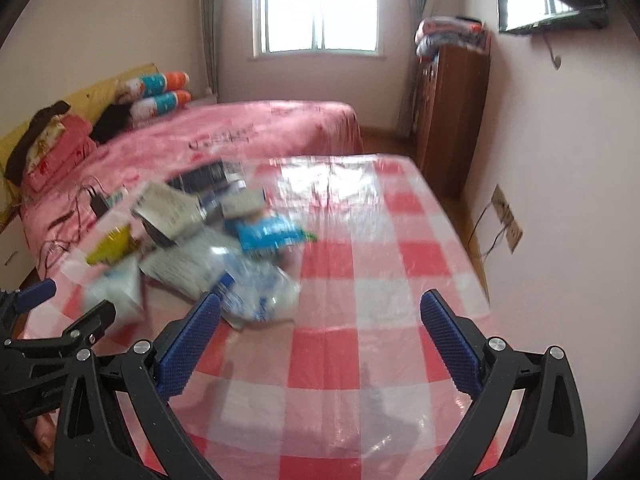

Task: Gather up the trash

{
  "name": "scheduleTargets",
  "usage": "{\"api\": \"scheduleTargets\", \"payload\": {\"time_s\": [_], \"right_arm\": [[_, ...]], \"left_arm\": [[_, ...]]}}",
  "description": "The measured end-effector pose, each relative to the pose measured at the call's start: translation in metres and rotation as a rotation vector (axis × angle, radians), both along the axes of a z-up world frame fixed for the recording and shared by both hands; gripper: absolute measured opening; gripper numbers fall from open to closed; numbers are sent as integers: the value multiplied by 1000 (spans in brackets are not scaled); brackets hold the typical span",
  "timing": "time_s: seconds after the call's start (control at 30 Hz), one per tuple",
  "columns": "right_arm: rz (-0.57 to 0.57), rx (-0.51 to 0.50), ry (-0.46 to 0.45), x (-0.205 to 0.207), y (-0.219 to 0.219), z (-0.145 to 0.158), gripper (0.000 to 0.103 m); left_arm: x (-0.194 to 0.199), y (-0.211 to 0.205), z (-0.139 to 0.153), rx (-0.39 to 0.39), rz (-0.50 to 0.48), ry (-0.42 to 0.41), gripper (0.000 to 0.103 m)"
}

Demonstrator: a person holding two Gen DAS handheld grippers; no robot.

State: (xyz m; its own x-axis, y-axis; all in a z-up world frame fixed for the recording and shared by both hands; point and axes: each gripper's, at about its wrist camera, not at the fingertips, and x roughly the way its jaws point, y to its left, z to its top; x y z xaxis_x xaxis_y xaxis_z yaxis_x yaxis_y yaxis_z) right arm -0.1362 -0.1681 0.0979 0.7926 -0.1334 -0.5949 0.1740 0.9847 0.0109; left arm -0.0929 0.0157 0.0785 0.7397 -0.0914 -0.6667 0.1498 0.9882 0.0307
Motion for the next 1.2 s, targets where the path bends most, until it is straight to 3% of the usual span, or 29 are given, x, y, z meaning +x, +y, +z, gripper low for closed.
{"api": "scheduleTargets", "payload": {"time_s": [0.23, 0.53, 0.97, 1.2], "right_arm": [[-32, -19, -81, -27, 1, 35, 99], [-44, -29, -114, -44, 3, 51, 99], [-55, -75, -104, -45, 8, 49, 99], [-55, -39, -59, -36, 3, 32, 99]], "left_arm": [[-19, 12, 34, -54, -4, -56, 99], [-36, 20, 44, -72, -8, -87, 99], [-45, 19, 44, -72, -22, -104, 99], [-39, 23, 32, -69, 0, -59, 99]]}}
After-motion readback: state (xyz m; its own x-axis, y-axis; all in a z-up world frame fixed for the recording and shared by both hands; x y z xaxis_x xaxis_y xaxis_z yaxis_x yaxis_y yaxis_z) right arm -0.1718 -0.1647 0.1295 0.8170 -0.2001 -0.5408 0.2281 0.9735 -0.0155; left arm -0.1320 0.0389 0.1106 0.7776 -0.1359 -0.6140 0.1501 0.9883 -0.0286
